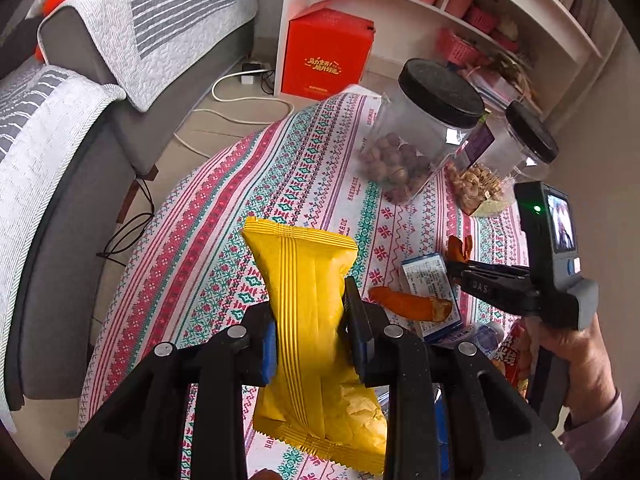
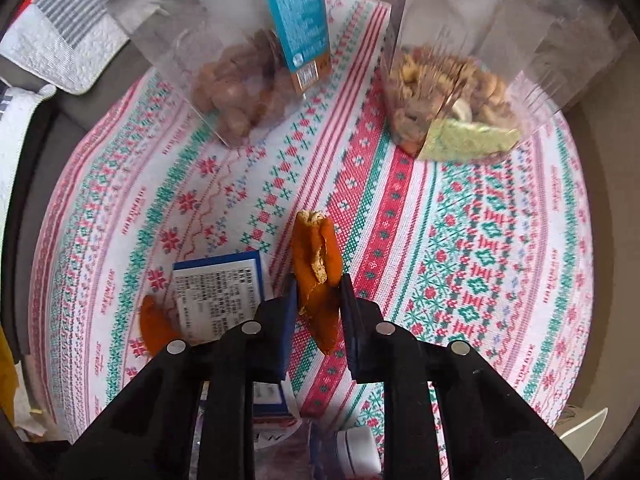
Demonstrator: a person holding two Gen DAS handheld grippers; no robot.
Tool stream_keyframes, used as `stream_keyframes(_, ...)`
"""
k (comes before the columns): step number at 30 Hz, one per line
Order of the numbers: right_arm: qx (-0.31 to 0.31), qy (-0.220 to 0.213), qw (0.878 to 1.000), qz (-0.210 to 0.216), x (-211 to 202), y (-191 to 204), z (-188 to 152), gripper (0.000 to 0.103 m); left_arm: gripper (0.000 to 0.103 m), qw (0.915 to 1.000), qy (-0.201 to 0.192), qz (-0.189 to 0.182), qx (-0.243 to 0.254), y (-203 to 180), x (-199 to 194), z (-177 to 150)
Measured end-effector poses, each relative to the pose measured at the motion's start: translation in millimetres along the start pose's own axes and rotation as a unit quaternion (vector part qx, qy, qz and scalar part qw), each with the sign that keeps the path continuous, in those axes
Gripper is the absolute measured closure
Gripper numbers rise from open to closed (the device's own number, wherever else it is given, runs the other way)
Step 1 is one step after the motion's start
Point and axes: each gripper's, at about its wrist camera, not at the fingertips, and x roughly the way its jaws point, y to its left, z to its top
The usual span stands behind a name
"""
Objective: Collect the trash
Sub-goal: 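Grasp the orange food scrap with the right gripper while the left holds the wrapper, then carry both items over the white bin and open the right gripper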
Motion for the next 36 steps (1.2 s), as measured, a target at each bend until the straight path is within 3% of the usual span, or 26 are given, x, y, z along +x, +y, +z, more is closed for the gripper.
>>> stream_keyframes(6,0.013,-0.070,0.997,0.014,-55.9,8.0,-18.4,0.084,0.074,0.9998,-0.016,-0.012,0.002,-4.9,-12.4,0.1)
stream_keyframes(14,0.027,-0.162,0.986,0.029,-124.6,11.4,-68.4,0.084,0.074,0.9986,-0.040,-0.029,0.021,-24.9,-28.9,-8.6)
stream_keyframes(24,0.057,-0.221,0.973,0.029,-153.1,-15.1,-124.5,0.084,0.074,0.9948,-0.076,-0.041,0.055,-63.7,-48.1,-33.5)
stream_keyframes(32,0.085,-0.285,0.955,0.000,-180.2,-40.1,-152.7,0.084,0.074,0.9885,-0.108,-0.049,0.093,-104.0,-58.4,-51.5)
stream_keyframes(36,0.092,-0.296,0.950,-0.016,-184.4,-54.6,-160.7,0.083,0.074,0.9859,-0.117,-0.054,0.107,-121.2,-60.2,-57.9)
